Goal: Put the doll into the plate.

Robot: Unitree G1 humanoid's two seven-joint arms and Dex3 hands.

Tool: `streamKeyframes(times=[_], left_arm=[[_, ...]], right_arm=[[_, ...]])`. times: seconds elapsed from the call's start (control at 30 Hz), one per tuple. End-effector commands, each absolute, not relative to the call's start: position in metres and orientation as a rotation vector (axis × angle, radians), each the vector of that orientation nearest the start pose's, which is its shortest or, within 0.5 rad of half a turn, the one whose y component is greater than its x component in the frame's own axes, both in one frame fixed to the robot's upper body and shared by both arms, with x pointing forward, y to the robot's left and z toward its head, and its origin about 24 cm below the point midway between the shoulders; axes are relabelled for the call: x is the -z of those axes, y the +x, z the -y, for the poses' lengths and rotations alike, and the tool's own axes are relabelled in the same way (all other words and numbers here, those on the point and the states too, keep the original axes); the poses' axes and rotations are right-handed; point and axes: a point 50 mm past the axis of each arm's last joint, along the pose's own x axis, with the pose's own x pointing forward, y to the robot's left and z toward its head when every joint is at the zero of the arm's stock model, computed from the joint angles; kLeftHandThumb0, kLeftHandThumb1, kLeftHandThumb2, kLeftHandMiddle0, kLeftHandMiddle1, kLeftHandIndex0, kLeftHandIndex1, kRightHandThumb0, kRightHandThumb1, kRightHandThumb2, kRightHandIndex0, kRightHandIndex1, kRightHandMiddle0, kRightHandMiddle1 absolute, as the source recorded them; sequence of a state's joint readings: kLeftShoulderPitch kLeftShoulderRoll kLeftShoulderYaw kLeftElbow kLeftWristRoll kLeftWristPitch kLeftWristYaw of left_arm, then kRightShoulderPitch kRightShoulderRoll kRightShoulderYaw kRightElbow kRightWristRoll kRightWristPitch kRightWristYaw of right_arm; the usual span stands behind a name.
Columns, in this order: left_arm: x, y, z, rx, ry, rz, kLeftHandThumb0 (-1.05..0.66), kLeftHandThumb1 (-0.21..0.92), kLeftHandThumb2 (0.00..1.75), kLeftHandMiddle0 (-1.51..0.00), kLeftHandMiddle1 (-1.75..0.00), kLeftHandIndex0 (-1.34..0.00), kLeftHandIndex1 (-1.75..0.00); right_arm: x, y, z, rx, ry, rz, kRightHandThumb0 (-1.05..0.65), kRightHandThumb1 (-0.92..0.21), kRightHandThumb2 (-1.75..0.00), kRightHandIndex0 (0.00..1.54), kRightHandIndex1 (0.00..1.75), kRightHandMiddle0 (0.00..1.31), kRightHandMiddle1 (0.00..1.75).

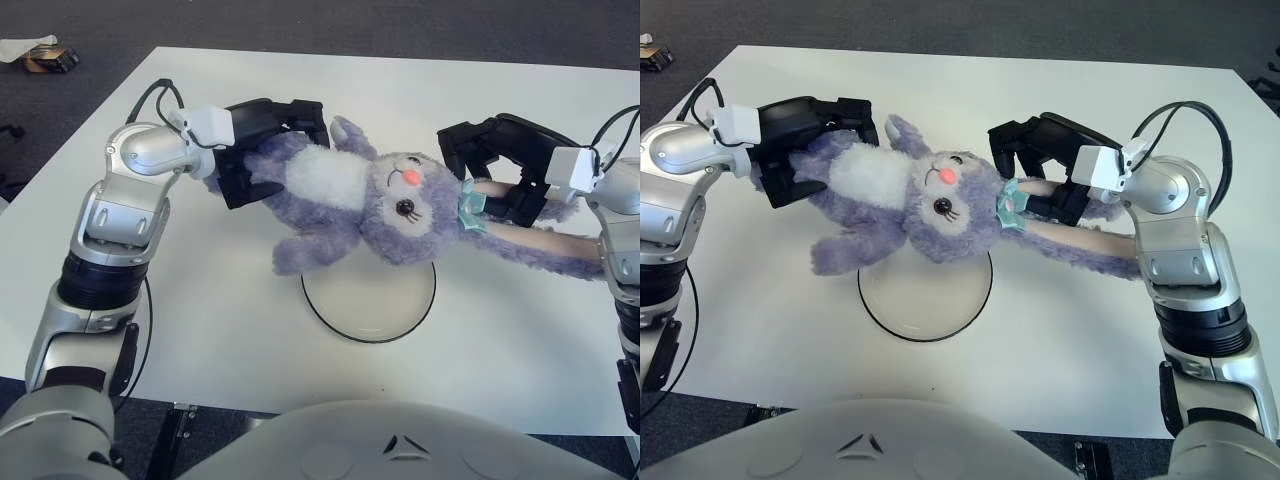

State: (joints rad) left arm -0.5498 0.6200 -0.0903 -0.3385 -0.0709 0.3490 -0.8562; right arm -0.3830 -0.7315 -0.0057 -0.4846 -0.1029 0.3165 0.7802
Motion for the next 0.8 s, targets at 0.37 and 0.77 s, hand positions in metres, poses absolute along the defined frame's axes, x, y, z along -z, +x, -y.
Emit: streamKeyframes(times=[0.37,0.77], left_arm=[[-0.222,0.276,-0.146,1.028,0.762,0.216,0.0,-0.06,1.75,-0.87,-1.75,-0.69,-1.74],[-0.211,0.277,-0.145,1.178,0.655,0.33,0.0,-0.06,1.74,-0.88,-1.72,-0.68,-1.74]], right_arm=[[-0.227,0.251,0.169,-0.729,-1.0,0.259,0.0,0.01,-1.66,0.88,1.65,0.63,1.75],[-0.227,0.255,0.169,-0.753,-0.983,0.288,0.0,0.0,-1.64,0.89,1.6,0.63,1.75]])
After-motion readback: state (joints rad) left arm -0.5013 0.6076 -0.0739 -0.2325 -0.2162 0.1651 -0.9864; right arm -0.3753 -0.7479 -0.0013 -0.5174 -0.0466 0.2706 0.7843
